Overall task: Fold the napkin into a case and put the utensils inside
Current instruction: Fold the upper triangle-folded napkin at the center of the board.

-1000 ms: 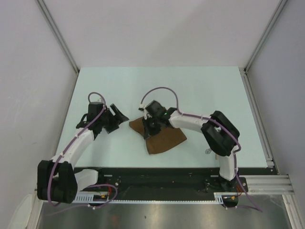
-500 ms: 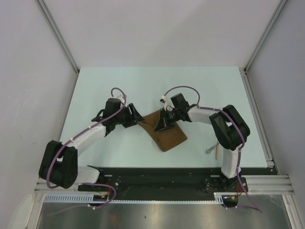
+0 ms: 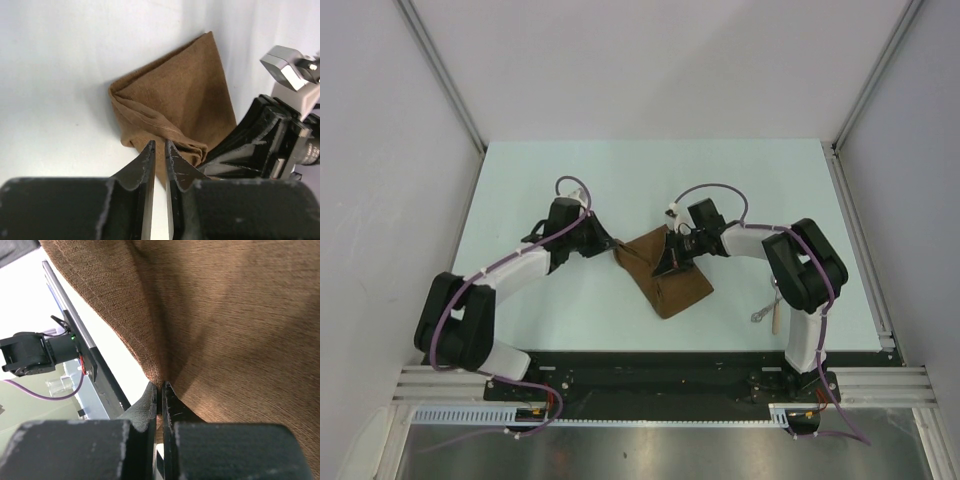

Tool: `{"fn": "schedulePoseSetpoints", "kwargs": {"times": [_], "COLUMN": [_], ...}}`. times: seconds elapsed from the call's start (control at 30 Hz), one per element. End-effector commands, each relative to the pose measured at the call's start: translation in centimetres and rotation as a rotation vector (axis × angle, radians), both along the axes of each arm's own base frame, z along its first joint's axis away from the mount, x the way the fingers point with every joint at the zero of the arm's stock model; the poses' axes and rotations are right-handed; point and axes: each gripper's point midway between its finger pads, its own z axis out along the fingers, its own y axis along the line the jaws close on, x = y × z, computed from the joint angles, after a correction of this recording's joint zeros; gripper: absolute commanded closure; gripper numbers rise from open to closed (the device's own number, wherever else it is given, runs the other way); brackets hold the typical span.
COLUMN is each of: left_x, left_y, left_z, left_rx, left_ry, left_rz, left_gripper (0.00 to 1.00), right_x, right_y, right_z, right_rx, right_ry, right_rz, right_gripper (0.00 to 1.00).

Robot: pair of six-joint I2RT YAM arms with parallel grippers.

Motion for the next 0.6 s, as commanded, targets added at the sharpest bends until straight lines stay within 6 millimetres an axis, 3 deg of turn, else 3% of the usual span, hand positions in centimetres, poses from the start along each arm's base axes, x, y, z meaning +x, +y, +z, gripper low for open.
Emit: {"fn": "schedulePoseSetpoints", "kwargs": {"times": [0.0, 0.43, 0.53, 0.57], "left_x": [2.1, 4.4, 4.8, 5.0], "left_y": [-1.3, -4.1, -4.6, -4.9], "left_z": [1.1, -0.6, -1.4, -1.4], "left_rx": [-0.047, -0.113, -0.127, -0.135], "left_ry": [-0.034, -0.002, 0.014, 0.013], "left_rz": [-0.016, -0.081, -0.091, -0.097], "left_gripper": [0.83, 0.84, 0.84, 0.84], "right_x": [0.6, 0.9, 1.2, 1.4], "right_y": [-0.8, -1.7, -1.9, -2.1], "right_z": [-0.3, -0.4, 0.0, 0.1], "right_rx": [-0.006, -0.014, -0.023, -0.03], "right_ry": [-0.025, -0.023, -0.039, -0.044], "right_rz": [-0.018, -0.042, -0.048, -0.053], "right_gripper": [1.0, 0.98, 0.92, 0.86]}}
